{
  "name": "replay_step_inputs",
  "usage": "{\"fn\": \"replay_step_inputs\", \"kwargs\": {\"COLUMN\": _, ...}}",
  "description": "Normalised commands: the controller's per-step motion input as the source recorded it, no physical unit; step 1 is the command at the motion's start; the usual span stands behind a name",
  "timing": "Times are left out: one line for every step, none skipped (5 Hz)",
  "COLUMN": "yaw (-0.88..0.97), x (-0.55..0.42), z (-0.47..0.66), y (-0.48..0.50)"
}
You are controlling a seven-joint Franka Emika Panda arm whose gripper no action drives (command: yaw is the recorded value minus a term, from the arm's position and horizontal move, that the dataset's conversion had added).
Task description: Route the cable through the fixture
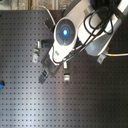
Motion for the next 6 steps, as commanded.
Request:
{"fn": "replay_step_inputs", "kwargs": {"yaw": -0.02, "x": 0.063, "z": -0.08, "y": -0.058}}
{"fn": "replay_step_inputs", "kwargs": {"yaw": 0.00, "x": -0.052, "z": -0.37, "y": -0.058}}
{"fn": "replay_step_inputs", "kwargs": {"yaw": 0.09, "x": -0.029, "z": -0.25, "y": 0.037}}
{"fn": "replay_step_inputs", "kwargs": {"yaw": 0.25, "x": 0.078, "z": -0.11, "y": 0.089}}
{"fn": "replay_step_inputs", "kwargs": {"yaw": 0.35, "x": 0.175, "z": 0.00, "y": 0.237}}
{"fn": "replay_step_inputs", "kwargs": {"yaw": 0.43, "x": 0.129, "z": 0.00, "y": 0.221}}
